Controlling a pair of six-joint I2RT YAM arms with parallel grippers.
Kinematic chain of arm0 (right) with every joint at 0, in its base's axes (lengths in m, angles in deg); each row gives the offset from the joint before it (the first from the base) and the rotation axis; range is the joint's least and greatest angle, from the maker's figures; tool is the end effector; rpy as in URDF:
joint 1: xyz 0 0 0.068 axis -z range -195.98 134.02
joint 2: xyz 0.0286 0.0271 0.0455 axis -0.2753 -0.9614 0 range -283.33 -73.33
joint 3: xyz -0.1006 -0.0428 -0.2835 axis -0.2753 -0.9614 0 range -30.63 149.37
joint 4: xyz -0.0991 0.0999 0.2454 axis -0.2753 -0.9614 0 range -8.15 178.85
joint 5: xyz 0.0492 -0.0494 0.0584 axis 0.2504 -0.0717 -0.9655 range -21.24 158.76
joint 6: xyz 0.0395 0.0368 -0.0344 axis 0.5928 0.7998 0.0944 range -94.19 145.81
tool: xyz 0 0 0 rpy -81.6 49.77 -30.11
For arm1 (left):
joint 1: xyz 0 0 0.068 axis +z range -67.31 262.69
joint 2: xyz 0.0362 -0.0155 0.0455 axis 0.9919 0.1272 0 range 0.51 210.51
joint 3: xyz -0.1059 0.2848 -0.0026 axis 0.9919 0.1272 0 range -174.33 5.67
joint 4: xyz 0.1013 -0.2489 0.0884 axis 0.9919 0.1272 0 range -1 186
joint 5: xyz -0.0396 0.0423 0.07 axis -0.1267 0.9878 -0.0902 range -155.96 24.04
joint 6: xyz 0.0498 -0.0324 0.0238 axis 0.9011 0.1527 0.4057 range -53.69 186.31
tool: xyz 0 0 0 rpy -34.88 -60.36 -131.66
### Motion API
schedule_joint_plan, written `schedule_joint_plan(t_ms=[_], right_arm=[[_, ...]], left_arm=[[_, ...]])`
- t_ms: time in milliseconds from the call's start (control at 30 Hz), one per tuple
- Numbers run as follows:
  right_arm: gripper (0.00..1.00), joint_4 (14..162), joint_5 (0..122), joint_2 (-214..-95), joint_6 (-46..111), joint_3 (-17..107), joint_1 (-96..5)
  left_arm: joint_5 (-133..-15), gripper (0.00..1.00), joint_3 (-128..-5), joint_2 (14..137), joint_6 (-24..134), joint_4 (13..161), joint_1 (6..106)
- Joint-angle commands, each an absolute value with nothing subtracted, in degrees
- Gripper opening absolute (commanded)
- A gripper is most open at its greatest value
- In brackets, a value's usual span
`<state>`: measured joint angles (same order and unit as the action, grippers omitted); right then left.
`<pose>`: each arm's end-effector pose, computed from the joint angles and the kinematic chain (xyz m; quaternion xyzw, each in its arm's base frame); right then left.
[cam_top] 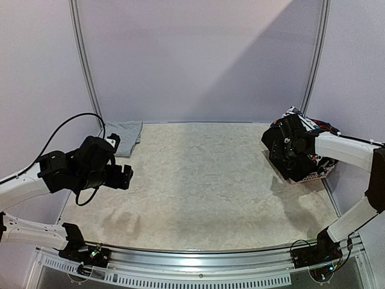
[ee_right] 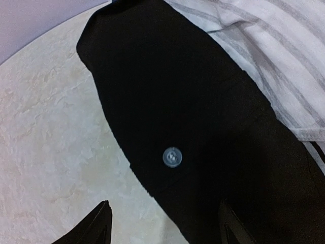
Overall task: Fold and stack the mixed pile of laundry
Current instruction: Pick up the crumpled shirt from the bin.
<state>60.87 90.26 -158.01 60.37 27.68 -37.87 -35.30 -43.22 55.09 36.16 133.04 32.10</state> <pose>0.3123 0.1058 0.2453 0.1599 0.9233 -0.0142 0.3489 0.1441 -0.1356 0.2988 0.0711 0.9073 -0.0259 0.4137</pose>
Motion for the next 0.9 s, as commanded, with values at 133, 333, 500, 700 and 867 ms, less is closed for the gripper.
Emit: schedule_joint_plan(t_ms=[133, 333, 500, 700, 867], right_arm=[[0.70, 64.8, 84.7, -166.2, 62.6, 33.1, -34.7], [0.58, 64.5, 88.5, -171.2, 63.0, 36.5, -34.2], [0.39, 63.0, 93.0, -175.1, 63.1, 39.9, -34.2], [0.19, 61.4, 96.7, -175.9, 62.9, 41.5, -34.2], [0.03, 60.5, 99.8, -173.6, 61.8, 42.1, -34.2]], left_arm=[[-32.2, 0.95, -35.5, 52.5, 35.2, 131.6, 30.8], [-30.3, 0.95, -33.8, 49.7, 34.8, 132.0, 30.0], [-29.7, 0.95, -33.5, 48.0, 34.8, 132.2, 29.1], [-28.7, 0.94, -33.4, 48.5, 34.6, 132.4, 28.5], [-28.5, 0.94, -33.4, 48.5, 34.5, 132.5, 28.2]])
